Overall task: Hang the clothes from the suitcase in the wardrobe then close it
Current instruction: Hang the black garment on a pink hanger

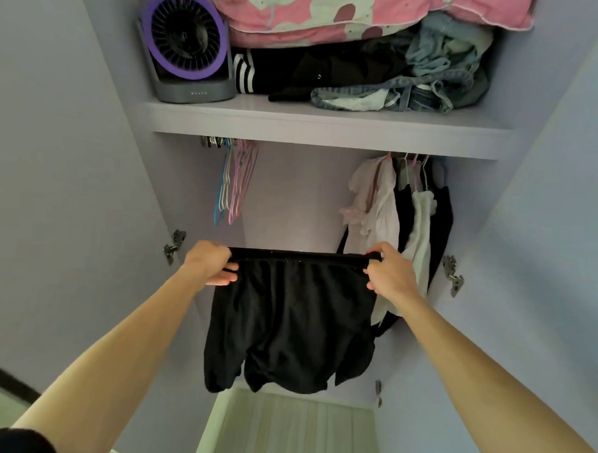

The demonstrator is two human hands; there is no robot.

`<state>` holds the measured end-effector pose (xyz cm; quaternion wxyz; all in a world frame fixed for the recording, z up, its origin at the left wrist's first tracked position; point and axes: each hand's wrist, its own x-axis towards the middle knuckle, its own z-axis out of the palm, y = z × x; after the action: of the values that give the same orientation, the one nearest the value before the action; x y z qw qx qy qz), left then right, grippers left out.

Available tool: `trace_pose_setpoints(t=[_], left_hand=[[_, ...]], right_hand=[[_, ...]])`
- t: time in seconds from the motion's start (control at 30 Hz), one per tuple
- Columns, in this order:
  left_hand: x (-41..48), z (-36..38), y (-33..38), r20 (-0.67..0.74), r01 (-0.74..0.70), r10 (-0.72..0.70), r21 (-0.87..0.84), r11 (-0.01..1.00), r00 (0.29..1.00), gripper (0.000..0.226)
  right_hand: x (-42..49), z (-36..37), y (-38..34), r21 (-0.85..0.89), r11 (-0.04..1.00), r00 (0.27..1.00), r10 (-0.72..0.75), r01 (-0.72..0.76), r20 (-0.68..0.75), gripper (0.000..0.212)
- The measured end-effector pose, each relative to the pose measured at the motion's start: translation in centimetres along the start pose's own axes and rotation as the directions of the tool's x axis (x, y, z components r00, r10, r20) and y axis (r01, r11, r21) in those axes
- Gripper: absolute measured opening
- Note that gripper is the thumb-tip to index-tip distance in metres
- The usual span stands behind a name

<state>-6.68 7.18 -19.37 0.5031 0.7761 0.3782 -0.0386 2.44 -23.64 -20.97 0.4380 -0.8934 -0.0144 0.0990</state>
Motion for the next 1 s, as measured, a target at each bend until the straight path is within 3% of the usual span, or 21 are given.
trace_pose_setpoints(t=[0.07, 0.1, 0.17, 0.23, 0.3, 0.4, 0.47, 0.53, 0.57, 0.63, 0.7, 0.8, 0.9, 1.0], left_hand=[[-0.6, 0.6, -0.9, 0.173, -0.083, 0.038, 0.261, 0.962, 0.984, 0.012], [-1.1, 0.3, -1.4, 0.218, -0.114, 0.015, 0.451, 0.885, 0.976, 0.013], [-1.2, -0.9, -2.5, 0.190, -0.154, 0.032, 0.677, 0.720, 0.981, 0.018], [-0.4, -2.4, -3.0, 0.175, -0.148, 0.042, 0.649, 0.746, 0.984, 0.019], [-0.1, -3.3, -2.9, 0.188, -0.158, 0.067, 0.530, 0.833, 0.980, 0.020], [0.1, -3.3, -2.2, 0.112, -0.173, 0.162, 0.094, 0.980, 0.980, 0.016], [-0.5, -3.0, -1.6, 0.061, -0.124, 0.137, -0.185, 0.975, 0.989, 0.023], [-1.8, -2.5, -0.6, 0.109, -0.025, 0.061, -0.309, 0.951, 0.992, 0.026], [-2.6, -2.3, -0.1, 0.200, 0.017, 0.051, -0.322, 0.946, 0.979, 0.029], [-3.5, -1.8, 0.8, 0.388, 0.038, 0.097, -0.326, 0.945, 0.917, 0.017], [-3.8, -1.5, 1.1, 0.471, 0.013, 0.131, -0.289, 0.957, 0.873, 0.011], [-3.5, -0.8, 1.4, 0.379, -0.155, 0.175, -0.084, 0.984, 0.909, 0.017], [-3.7, 0.4, 1.4, 0.321, -0.447, 0.375, 0.193, 0.873, 0.870, 0.027], [-5.2, 1.6, 1.5, 0.417, -0.559, 0.408, 0.356, 0.748, 0.812, 0.053]], right_hand=[[-0.1, 0.5, 1.0, -0.257, 0.963, 0.965, 0.143, -0.085, 0.219, 0.025], [-0.1, 0.1, 1.3, -0.333, 0.935, 0.941, 0.214, -0.120, 0.261, 0.022], [0.3, -1.4, 1.5, -0.358, 0.925, 0.967, 0.197, -0.128, 0.162, 0.011], [1.1, -2.8, 1.5, -0.314, 0.945, 0.993, 0.109, -0.091, 0.038, 0.012], [1.2, -3.4, 1.6, -0.226, 0.974, 0.999, 0.033, -0.027, 0.023, 0.017], [0.2, -3.0, 2.1, -0.009, 0.999, 0.986, -0.033, 0.035, 0.161, 0.023], [-0.9, -2.6, 2.2, 0.201, 0.978, 0.962, -0.009, -0.048, 0.272, 0.027], [-1.8, -1.9, 1.8, 0.407, 0.899, 0.933, 0.004, -0.160, 0.359, 0.023], [-2.1, -1.6, 1.3, 0.477, 0.852, 0.914, 0.006, -0.217, 0.406, 0.024], [-2.6, -1.2, 0.5, 0.514, 0.800, 0.856, 0.000, -0.309, 0.516, 0.036], [-3.0, -1.0, -0.1, 0.467, 0.830, 0.797, -0.048, -0.303, 0.602, 0.036], [-3.2, -0.4, -1.0, 0.437, 0.880, 0.752, -0.160, -0.185, 0.640, 0.024], [-3.4, 0.5, -2.1, 0.385, 0.923, 0.796, -0.224, -0.012, 0.562, 0.018], [-3.5, 1.9, -3.5, 0.417, 0.905, 0.851, -0.281, 0.082, 0.443, 0.023]])
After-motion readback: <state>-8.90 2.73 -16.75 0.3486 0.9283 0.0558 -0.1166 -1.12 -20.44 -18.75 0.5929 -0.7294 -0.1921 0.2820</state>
